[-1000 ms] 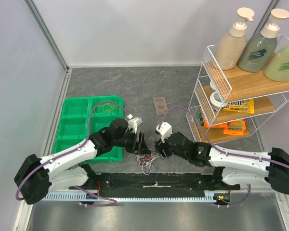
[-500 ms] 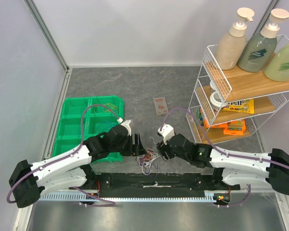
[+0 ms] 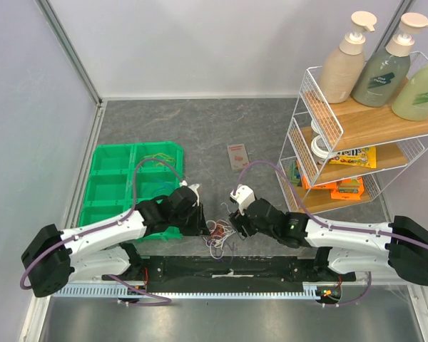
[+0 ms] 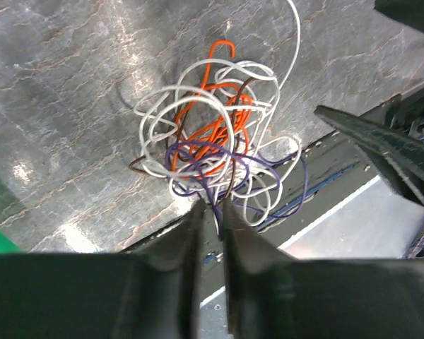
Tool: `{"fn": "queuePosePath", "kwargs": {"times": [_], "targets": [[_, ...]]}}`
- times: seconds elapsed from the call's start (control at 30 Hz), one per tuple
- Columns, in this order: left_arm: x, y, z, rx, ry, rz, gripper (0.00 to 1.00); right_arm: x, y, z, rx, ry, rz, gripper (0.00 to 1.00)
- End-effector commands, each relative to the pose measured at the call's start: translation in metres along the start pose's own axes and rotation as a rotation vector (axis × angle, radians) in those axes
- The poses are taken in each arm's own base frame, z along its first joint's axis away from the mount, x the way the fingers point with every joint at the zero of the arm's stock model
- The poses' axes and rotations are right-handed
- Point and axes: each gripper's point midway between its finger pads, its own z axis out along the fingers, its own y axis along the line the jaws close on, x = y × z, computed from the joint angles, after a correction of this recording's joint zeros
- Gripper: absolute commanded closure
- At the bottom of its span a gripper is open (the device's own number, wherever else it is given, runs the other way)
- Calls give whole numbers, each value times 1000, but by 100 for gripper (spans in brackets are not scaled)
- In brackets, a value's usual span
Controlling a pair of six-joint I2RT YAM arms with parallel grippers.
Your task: Untangle the cables
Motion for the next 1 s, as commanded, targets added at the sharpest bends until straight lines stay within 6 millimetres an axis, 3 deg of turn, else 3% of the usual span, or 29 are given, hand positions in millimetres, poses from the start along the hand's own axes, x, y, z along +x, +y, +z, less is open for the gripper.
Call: {"fn": "queuePosePath", "kwargs": {"times": [0.0, 0.03, 0.07, 0.17, 0.43, 0.67, 0.77, 0.87, 0.97], "targets": [[-17, -27, -11, 65, -24, 110, 90, -23, 9, 0, -32, -64, 8, 28], [-19, -32, -14, 73, -26, 132, 97, -26, 9, 0, -35, -69, 7, 25], [-24, -38, -18, 90, -40, 154, 98, -27, 11, -1, -44, -72, 3, 25], [-40, -61, -34, 175, -121, 226, 98, -31, 19, -3, -90, -76, -23, 20], [-64, -117, -94, 448, -344, 365, 98, -67, 49, -10, -255, -240, 18, 11], [-81, -150, -125, 540, -421, 427, 98, -81, 49, -6, -240, -313, 96, 11], [-88, -165, -134, 571, -442, 450, 98, -83, 41, 1, -189, -334, 162, 13], [-97, -184, -152, 614, -474, 480, 98, -70, 6, 16, 22, -311, 281, 20], [-103, -198, -174, 643, -515, 518, 98, -53, -28, 20, 212, -320, 374, 35]]}}
